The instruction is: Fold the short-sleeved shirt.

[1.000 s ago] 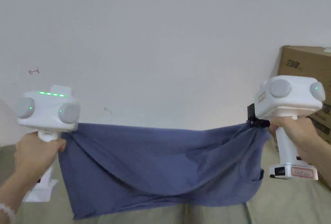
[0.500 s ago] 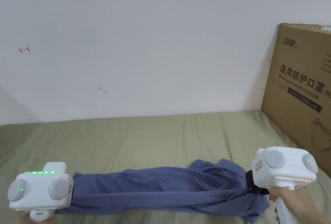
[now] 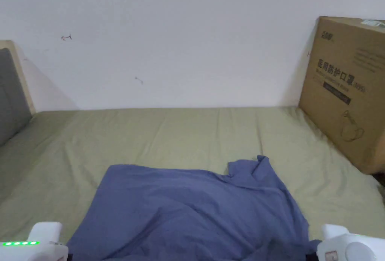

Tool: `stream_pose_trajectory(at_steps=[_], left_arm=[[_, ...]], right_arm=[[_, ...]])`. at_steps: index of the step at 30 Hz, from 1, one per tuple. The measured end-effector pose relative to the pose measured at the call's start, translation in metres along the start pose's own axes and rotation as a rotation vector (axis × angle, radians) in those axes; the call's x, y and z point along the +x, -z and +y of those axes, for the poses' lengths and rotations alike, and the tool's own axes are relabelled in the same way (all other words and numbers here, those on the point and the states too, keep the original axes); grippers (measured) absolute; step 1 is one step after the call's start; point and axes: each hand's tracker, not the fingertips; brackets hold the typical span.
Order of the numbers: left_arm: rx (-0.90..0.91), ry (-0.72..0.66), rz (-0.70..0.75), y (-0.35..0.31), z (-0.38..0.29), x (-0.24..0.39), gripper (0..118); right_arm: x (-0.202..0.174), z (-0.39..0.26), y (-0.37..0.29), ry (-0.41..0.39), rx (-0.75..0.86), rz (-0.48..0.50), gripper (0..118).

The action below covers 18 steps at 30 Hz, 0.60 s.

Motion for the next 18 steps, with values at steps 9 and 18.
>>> stream_pose_trajectory(at_steps=[9,18], left_arm=[[-0.03,-0.039,-0.025,0.009,-0.04,-0.008,12],[0.011,-0.056,-0.082,-0.017,-0.027,-0.001,106]], right_arm=[[0.003,-0.036,-0.01,0.018,0.042,-0.004,8],[-0.004,-0.025,-0.031,0.001,0.111,-0.022,71]])
